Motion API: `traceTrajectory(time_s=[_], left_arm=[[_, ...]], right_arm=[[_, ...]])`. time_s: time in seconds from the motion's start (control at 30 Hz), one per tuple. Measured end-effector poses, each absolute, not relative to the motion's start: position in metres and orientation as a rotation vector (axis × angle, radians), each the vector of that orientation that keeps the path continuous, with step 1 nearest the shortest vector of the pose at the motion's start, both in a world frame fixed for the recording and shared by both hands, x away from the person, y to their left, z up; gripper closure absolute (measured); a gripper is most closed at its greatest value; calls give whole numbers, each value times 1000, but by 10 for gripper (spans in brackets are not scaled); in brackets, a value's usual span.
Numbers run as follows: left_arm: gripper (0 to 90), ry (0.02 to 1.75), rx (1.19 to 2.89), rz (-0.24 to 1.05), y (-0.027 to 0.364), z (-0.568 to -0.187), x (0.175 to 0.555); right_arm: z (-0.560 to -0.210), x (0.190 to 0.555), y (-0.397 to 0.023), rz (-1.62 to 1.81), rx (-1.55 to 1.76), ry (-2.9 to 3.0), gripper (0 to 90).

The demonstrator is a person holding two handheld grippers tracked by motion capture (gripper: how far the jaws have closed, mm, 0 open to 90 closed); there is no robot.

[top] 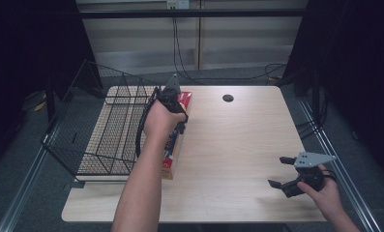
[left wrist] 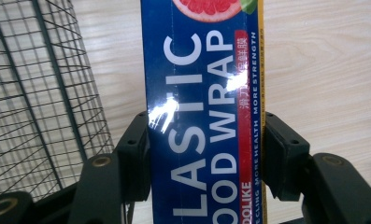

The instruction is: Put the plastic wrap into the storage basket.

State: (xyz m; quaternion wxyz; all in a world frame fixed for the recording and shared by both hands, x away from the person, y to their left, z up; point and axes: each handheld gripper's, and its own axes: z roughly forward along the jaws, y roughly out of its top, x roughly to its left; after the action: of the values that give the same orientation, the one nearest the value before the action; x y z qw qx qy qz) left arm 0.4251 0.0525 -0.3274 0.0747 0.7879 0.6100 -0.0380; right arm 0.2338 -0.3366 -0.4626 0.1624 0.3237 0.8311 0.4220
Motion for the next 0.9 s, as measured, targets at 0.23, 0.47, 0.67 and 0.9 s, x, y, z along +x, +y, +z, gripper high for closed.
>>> traceTrajectory(time_s=[0.23, 0.47, 0.67, 0.9], left_arm=[[443, 1841, 2336, -95, 60, -314, 425], [443, 1870, 2307, -90, 67, -303, 424], [443, 1874, 2304, -89, 73, -295, 424], [443, 1888, 2294, -80, 78, -286, 424]], right_arm=[[-462, 233, -337, 1200, 934, 2365, 47], [-462, 234, -336, 1202, 927, 2373, 47], [-462, 234, -336, 1200, 925, 2370, 47], [-463, 234, -336, 1204, 926, 2375, 47]])
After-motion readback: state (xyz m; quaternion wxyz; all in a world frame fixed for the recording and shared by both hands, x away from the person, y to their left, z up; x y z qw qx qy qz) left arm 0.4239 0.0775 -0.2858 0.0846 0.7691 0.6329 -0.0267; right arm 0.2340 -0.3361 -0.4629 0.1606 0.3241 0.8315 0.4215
